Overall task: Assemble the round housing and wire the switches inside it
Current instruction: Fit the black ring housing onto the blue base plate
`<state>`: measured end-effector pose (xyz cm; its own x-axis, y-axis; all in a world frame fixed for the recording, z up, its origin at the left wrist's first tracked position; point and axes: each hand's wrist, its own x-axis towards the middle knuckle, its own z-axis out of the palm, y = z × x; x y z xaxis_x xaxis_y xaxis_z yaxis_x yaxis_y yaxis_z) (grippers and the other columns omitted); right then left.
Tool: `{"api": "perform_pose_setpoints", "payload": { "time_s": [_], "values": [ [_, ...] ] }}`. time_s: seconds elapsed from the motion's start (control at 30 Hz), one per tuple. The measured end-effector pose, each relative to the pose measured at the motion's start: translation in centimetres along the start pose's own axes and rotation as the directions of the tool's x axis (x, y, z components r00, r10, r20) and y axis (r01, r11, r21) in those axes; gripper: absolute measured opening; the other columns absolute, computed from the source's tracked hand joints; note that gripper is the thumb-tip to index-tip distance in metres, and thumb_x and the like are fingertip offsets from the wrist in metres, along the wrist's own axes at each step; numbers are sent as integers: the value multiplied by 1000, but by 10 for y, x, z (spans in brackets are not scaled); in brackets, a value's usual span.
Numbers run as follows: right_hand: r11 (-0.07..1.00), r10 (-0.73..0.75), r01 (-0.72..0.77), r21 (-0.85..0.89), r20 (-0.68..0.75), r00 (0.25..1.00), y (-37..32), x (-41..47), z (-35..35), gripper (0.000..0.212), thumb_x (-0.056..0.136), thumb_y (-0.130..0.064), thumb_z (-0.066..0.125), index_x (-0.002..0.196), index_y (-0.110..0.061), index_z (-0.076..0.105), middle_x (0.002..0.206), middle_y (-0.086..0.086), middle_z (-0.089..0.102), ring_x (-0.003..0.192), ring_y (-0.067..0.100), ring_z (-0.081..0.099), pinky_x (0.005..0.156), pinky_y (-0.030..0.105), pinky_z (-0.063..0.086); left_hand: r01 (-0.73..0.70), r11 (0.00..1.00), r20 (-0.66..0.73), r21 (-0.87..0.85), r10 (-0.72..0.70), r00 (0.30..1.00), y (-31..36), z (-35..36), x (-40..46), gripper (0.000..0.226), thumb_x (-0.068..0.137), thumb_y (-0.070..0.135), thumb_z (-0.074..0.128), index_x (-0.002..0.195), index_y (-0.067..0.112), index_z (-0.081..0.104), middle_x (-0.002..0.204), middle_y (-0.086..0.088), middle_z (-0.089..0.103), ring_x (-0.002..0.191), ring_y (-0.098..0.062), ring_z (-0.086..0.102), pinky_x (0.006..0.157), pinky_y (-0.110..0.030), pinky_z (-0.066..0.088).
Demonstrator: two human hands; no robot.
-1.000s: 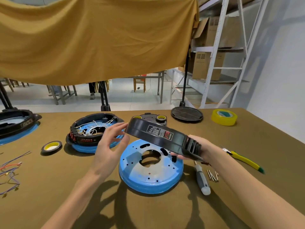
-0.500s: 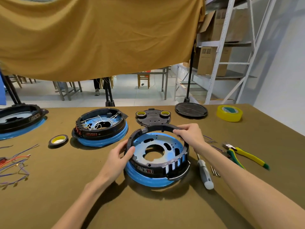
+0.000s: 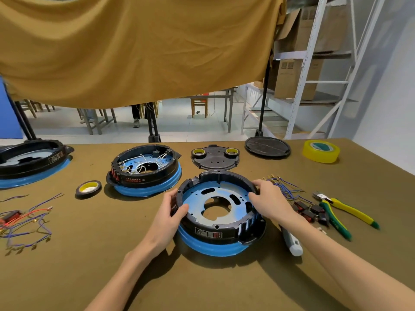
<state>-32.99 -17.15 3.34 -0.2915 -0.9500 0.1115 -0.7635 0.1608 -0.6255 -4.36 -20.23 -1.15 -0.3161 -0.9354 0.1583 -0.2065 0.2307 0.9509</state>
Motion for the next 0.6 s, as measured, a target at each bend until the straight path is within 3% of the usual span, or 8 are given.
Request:
{"api": "perform_pose_setpoints", "payload": {
  "time_s": [0.1, 0.17, 0.27, 0.33, 0.4, 0.47, 0.53, 0.6],
  "values": [
    [997, -62, 63, 38, -14, 998, -6, 8, -2, 29, 103, -15, 54, 129, -15, 66, 115, 6, 73, 102, 20, 69, 86, 37, 60, 28, 999, -100, -27, -31, 995, -3, -6, -3, 34, 99, 52, 55, 123, 29, 51, 129, 8, 60, 127, -11, 56, 107, -36, 47],
    [988, -6, 5, 152, 7, 1000, -14, 18, -4, 36, 102, -22, 62, 137, -12, 62, 125, 9, 70, 108, 20, 67, 84, 33, 58, 40, 999, -131, 24, -37, 991, -4, -10, -4, 35, 98, 53, 52, 122, 28, 51, 127, 9, 58, 122, -11, 57, 103, -36, 50],
    [963, 63, -45, 264, -60, 996, -17, 23, -6, 51, 97, -40, 68, 138, -10, 58, 129, 11, 67, 104, 18, 63, 75, 24, 52, -1, 991, -127, 136, 19, 992, -6, -16, -5, 56, 94, 60, 50, 144, 38, 40, 136, 16, 48, 116, -3, 56, 88, -20, 46],
    [980, 58, -33, 195, -123, 991, -13, 12, -3, 58, 96, -46, 67, 141, -12, 52, 131, 7, 62, 105, 17, 59, 83, 30, 52, -16, 985, -87, 172, 31, 996, -7, -19, -3, 60, 99, 59, 46, 155, 43, 31, 145, 21, 39, 121, -2, 53, 94, -22, 42],
    [993, 31, -21, 114, -88, 996, -3, -4, 7, 67, 94, -44, 68, 148, -15, 39, 132, 3, 55, 107, 15, 57, 87, 31, 52, -29, 984, -56, 179, 39, 998, -9, -19, -2, 60, 101, 59, 41, 157, 42, 31, 153, 22, 37, 134, -1, 46, 108, -29, 40],
    [998, -12, 12, 61, -2, 1000, 3, -15, 18, 68, 96, -37, 66, 151, -17, 31, 123, -3, 55, 98, 6, 61, 74, 20, 53, -22, 984, -87, 177, 38, 995, -8, -19, -1, 52, 106, 51, 38, 155, 34, 40, 156, 15, 42, 141, -5, 42, 118, -38, 38],
    [996, -34, 31, 81, 37, 999, 2, -11, 18, 63, 100, -25, 60, 155, -17, 30, 117, -6, 57, 89, -1, 59, 63, 12, 47, -16, 986, -149, 168, 41, 988, -7, -21, -1, 38, 109, 42, 37, 144, 34, 52, 145, 7, 54, 127, -9, 55, 107, -36, 49],
    [988, -52, 40, 152, 74, 996, -3, -2, 7, 61, 102, -18, 56, 158, -20, 32, 136, 1, 58, 104, 1, 55, 71, 9, 44, -10, 981, -211, 193, 51, 976, -8, -24, -2, 24, 109, 38, 39, 129, 37, 54, 128, 7, 57, 109, -11, 62, 88, -28, 54]
  ]
}}
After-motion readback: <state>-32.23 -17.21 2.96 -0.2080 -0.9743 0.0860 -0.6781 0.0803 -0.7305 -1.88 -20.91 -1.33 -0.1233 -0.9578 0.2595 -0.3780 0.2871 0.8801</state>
